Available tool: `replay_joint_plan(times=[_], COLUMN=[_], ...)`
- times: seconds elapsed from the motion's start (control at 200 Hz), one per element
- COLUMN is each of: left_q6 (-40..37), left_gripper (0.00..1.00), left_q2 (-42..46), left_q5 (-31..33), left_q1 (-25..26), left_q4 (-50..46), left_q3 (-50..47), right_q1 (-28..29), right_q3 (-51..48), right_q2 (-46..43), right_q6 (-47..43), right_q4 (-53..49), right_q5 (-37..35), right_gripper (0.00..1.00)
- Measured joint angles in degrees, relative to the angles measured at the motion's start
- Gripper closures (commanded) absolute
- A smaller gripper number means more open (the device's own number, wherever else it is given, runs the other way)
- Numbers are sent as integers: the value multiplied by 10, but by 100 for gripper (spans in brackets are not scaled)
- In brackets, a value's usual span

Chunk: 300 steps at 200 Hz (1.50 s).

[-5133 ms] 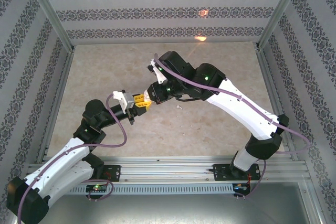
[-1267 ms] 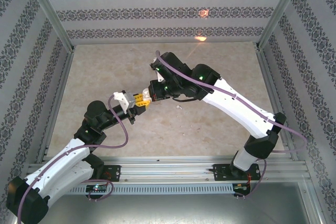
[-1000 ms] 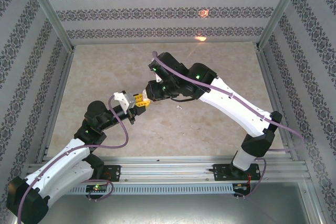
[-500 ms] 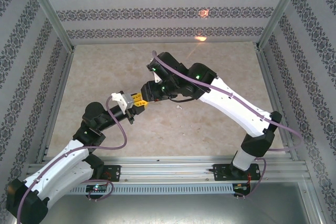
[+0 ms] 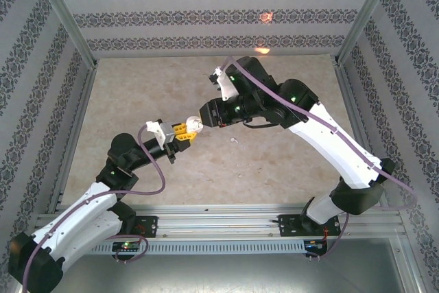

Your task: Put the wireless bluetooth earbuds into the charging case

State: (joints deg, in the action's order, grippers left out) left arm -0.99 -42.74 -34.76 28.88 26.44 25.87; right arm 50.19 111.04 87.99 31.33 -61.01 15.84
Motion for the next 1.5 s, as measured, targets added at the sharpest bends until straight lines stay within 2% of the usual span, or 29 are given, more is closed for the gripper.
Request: replay_joint_plan(times=[0.525, 1.099, 1.499], left_q6=[32, 32, 27], left_gripper=[100, 100, 100], left_q2=[-22, -28, -30], left_q5=[-37, -36, -20], left_q1=[0, 0, 0], left_q4=[30, 30, 19], left_q3=[-2, -2, -2], right_q1=[-3, 3, 3], right_q3=[-4, -17, -35], right_q2=[19, 47, 50], right_q6=[-102, -88, -33], right_q4=[-24, -26, 4], right_q5=[22, 23, 18], right_gripper=[69, 70, 88])
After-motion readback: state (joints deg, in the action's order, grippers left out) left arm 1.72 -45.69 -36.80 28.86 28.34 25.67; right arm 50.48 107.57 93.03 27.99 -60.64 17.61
